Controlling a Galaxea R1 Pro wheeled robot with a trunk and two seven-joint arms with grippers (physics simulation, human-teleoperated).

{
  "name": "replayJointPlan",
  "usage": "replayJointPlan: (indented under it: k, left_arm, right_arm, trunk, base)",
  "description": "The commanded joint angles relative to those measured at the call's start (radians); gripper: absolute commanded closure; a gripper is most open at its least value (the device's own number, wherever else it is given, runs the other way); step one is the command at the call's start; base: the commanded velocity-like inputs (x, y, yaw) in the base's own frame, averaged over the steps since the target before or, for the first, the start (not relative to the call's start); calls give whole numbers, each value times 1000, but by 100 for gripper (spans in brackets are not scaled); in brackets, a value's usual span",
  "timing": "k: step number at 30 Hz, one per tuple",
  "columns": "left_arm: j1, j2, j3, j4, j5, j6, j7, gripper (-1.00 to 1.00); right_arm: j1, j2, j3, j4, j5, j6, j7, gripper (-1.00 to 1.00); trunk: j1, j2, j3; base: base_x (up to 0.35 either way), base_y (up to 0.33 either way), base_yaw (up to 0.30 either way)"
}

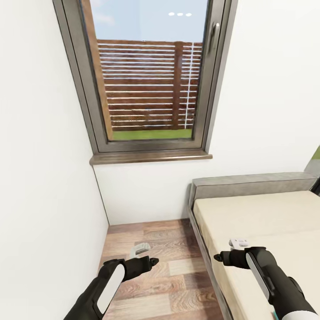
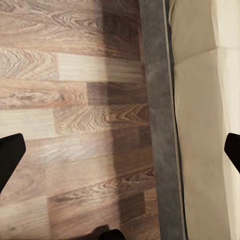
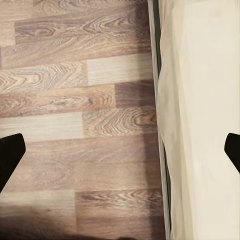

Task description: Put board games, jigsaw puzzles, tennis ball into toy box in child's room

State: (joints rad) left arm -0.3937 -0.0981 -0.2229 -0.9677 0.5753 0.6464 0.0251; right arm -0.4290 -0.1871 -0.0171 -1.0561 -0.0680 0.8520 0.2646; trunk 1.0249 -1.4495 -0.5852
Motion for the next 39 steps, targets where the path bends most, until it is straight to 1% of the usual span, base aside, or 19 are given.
replayJointPlan:
  k: [1,17,28,29,33,37,38,39]
  left_arm:
    - [0,0,0,-1,5,4,3,-100]
    - [-1,0,0,0,4,5,2,-100]
    - [-1,0,1,0,5,5,3,-100]
    - [-1,-2,7,-1,16,14,3,-100]
    - [-1,-3,8,-4,17,16,3,-100]
    - [-2,-3,12,-6,25,19,2,-100]
    - [-2,-2,14,-7,39,22,3,-100]
    - [-2,-1,14,-8,40,22,3,-100]
  right_arm:
    - [-1,0,-1,-1,-7,5,-1,-100]
    - [-1,0,-3,-1,-7,6,-1,-100]
    - [-1,0,-4,-4,-8,7,-1,-100]
    - [-1,0,-5,-33,-10,9,-2,-100]
    - [-2,-1,-7,-35,-11,10,-2,-100]
    - [-7,-1,-17,-34,-12,24,-2,-100]
    - [-13,-1,-28,-26,-12,54,-4,-100]
    - [-15,-1,-31,-21,-12,64,-5,-100]
  trunk:
    - [0,-1,-1]
    - [0,-1,-1]
    - [0,-1,-1]
    - [0,-1,-1]
    - [0,-1,-1]
    - [0,-1,-1]
    - [0,-1,-1]
    - [0,-1,-1]
  base:
    - [46,0,0]
    - [18,0,-12]
    - [2,0,-144]
    - [0,0,-225]
    - [0,0,-238]
    - [0,0,-259]
    - [0,0,-272]
    - [0,0,-274]
